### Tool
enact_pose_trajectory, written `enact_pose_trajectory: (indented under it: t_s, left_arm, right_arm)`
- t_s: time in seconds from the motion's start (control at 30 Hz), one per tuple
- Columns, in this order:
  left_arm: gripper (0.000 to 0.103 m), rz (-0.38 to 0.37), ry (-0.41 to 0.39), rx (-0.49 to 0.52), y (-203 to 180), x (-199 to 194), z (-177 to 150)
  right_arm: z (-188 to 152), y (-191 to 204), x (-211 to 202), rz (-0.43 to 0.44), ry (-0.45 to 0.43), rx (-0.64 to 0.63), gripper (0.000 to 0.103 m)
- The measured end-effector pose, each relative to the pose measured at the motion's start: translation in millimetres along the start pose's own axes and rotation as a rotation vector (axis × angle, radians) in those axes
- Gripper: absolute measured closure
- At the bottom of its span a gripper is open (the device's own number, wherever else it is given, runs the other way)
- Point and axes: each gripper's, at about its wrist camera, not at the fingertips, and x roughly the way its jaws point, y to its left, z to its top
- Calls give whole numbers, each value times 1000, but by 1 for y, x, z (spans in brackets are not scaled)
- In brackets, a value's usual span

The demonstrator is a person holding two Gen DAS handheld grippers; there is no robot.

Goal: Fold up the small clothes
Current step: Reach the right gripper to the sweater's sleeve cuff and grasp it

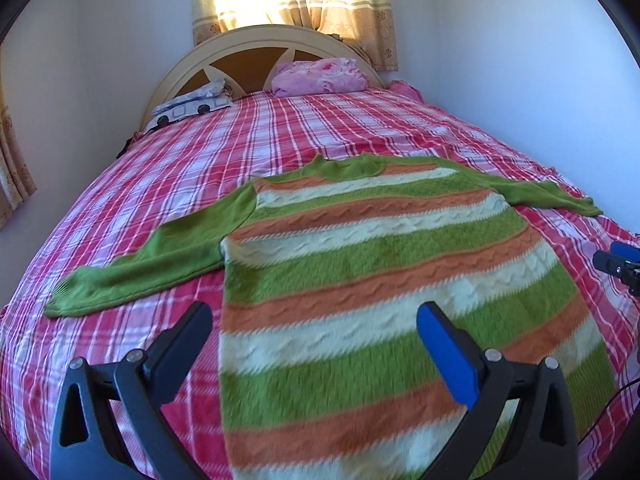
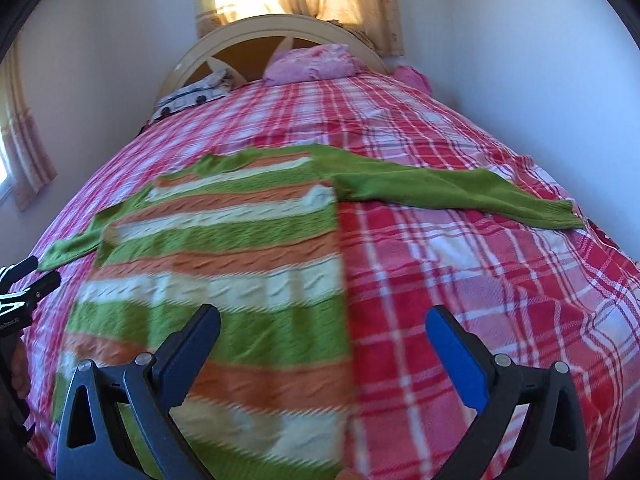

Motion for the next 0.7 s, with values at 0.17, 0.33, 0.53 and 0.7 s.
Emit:
enact_pose_trajectory:
  t_s: [0.17, 0.33, 0.53, 0.7]
  left_arm:
    - [0, 0, -8, -22, 0, 27, 16]
    - [0, 29, -7, -27, -2, 55, 28]
    - [0, 38, -4, -47, 3, 78, 39]
    - [0, 37, 24, -82, 8, 95, 37]
  right_arm:
    - [16, -39, 17, -17, 6, 63, 1]
    - [29, -86, 40, -60, 33, 153, 1]
    - [44, -139, 56, -139, 39, 225, 1]
    - [56, -181, 67, -190, 48, 297, 1]
